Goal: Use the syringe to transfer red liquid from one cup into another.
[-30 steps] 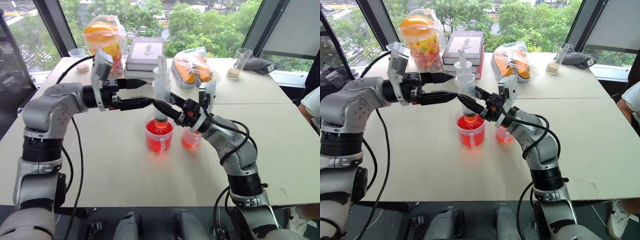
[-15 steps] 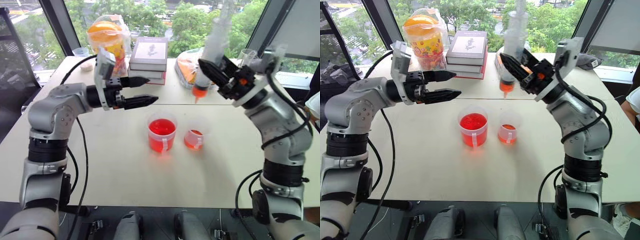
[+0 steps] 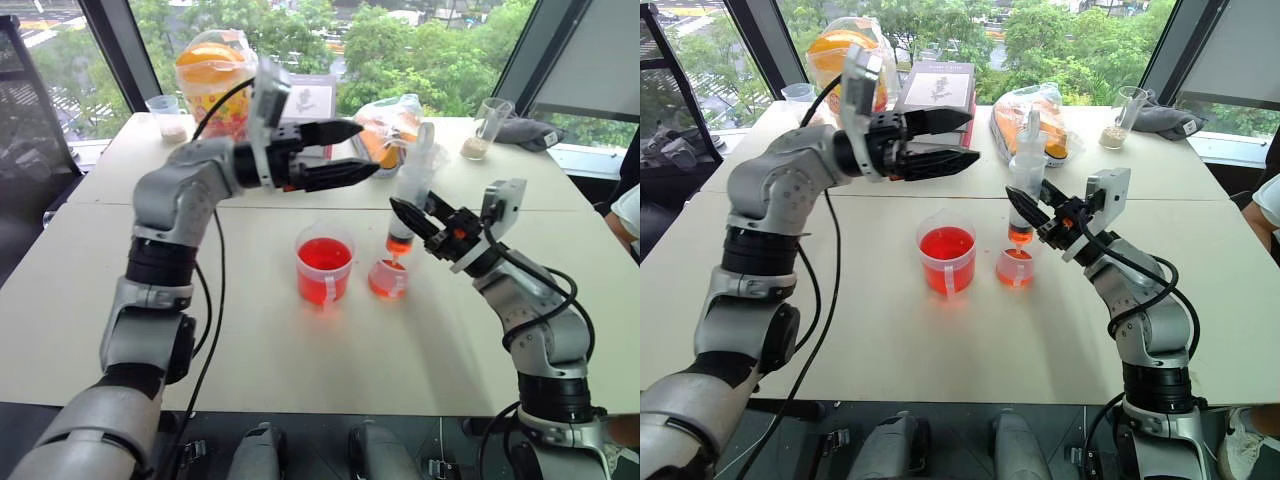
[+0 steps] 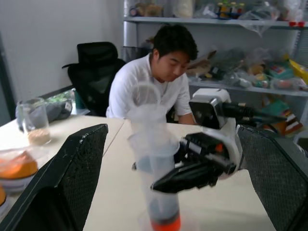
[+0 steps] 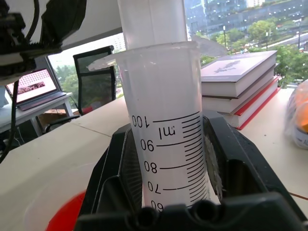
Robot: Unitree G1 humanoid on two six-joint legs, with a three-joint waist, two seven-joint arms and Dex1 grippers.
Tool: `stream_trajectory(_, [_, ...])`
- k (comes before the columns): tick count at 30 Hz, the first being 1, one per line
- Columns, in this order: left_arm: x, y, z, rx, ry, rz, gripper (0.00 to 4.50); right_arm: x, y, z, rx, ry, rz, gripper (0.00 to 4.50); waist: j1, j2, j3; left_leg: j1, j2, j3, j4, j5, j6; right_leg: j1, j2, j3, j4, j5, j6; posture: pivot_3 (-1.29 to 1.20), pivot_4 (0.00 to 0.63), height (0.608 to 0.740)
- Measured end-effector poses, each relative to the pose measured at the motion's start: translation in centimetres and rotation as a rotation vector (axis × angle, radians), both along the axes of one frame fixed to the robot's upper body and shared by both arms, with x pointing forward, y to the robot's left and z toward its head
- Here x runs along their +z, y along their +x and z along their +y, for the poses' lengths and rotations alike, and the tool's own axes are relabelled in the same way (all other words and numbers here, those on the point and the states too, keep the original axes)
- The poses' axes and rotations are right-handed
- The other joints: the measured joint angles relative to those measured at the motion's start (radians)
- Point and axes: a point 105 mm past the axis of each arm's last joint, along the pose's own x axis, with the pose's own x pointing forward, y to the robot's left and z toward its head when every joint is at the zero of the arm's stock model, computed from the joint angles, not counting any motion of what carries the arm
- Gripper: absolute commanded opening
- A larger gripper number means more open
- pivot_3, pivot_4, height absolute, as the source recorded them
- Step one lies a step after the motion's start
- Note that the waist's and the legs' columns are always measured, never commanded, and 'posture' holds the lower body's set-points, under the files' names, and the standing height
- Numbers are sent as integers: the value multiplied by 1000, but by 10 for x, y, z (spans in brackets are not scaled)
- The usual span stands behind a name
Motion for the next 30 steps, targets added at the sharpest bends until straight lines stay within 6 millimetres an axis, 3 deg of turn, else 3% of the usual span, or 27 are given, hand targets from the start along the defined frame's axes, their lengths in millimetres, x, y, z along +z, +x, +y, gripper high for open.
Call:
stream_trajectory(8, [-11, 3, -37, -79, 25, 20, 4432, -6, 0, -1, -17, -14, 11, 1408, -4, 0, 0, 0, 0, 0, 0, 0, 0, 0, 1, 0, 0, 0, 0, 0, 150, 740])
stream_trajectory(15, [-17, -1, -49, -120, 40, 36, 4432, -6, 0, 0, -26, -20, 12, 1408, -1, 0, 0, 0, 0, -1, 0, 0, 0, 0, 1, 0, 0, 0, 0, 0, 150, 740])
stream_trajectory(18, [-16, -2, -56, -131, 29, 36, 3717, -6, 0, -1, -30, -22, 12, 1408, -1, 0, 0, 0, 0, -1, 0, 0, 0, 0, 1, 0, 0, 0, 0, 0, 150, 740])
stream_trajectory(25, [-13, 7, -55, -91, 6, 48, 212, -2, -4, 3, -15, -41, -1, 1408, -3, 0, 0, 0, 0, -1, 0, 0, 0, 0, 1, 0, 0, 0, 0, 0, 150, 740])
stream_trajectory(30, [-14, 9, -55, -79, 12, 23, 85, 0, -7, 2, -24, -61, 11, 1408, 1, 0, 0, 0, 0, -1, 0, 0, 0, 0, 0, 0, 0, 0, 0, 0, 150, 740])
